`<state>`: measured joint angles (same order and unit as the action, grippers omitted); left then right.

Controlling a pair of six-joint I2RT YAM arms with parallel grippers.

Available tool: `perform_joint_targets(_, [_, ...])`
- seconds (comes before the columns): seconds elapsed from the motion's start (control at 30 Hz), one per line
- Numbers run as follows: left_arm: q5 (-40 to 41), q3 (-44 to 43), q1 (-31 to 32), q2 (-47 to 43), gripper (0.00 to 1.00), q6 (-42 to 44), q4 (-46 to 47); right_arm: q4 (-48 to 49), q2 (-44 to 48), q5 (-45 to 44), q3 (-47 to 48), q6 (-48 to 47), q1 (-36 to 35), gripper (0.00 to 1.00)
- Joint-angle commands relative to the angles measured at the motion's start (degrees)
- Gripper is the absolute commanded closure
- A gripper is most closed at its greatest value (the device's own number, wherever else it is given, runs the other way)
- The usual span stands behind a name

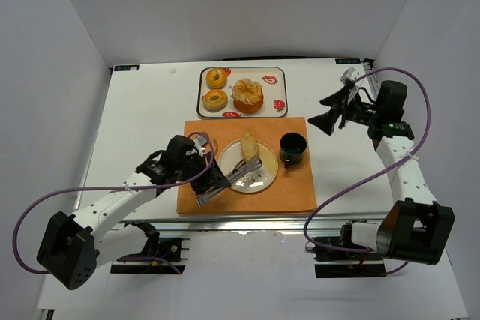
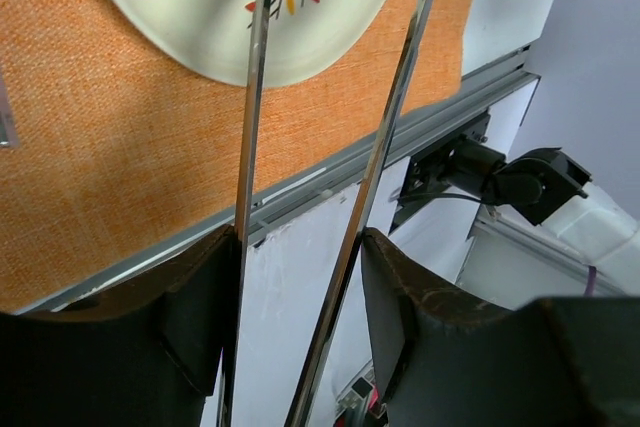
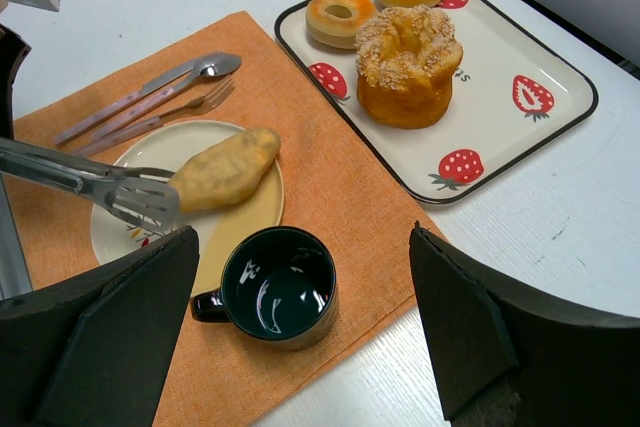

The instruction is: Place the bread

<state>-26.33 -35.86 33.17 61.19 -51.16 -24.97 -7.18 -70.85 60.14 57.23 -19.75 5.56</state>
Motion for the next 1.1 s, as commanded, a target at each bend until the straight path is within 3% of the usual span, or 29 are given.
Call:
perform_joint_targets(0.0, [0.7,-1.8,-0.1,-1.2,0.38,1.3,-2.2,-0.2,0.8,0.5,1.2,-0.5,0.1,0.11])
perform_joint_targets(0.17, [4.7,-2.6,-0.3,-4.3,0.41,1.6,-9.5,-0.2,0.3,0.6,1.7,-0.5,0.1,0.11])
perform_joint_targets(0.33, [9.9,-3.9,-1.3,-11.9,0.63,-0.5,-16.7,0.2,0.2,0.9,1.3,-0.3,0.1,0.11])
perform_joint_targets(0.43, [10.9,-5.6,-1.7,-14.3,0.69,-1.3,-18.4,0.7,0.0,1.2,1.0,0.1,0.1,0.11])
perform_joint_targets(0.73, [10.9,-9.0,-2.1,-13.4,0.76,0.8,-20.5,1.7,-1.0,2.0,2.0,0.5,0.0,0.11])
perform_joint_targets(0.83, [17.2,-12.2,-3.8,-11.5,0.92,3.8,-24.4,1.8,-0.9,2.1,1.8,0.4,0.0,0.11])
perform_joint_targets(0.87, [24.1,-14.9,-4.5,-10.9,0.98,4.7,-26.8,1.9,-0.9,2.1,1.7,0.5,0.0,0.11])
perform_joint_targets(1.0, [38.8,-20.0,-9.7,-6.1,1.00,11.4,-23.5,3.1,-0.7,2.6,0.7,1.6,-0.2,0.11])
perform_joint_targets(1.07, [41.1,-21.5,-14.0,-0.1,1.00,17.0,-19.2,3.0,-0.6,3.1,0.8,1.5,-0.7,0.11])
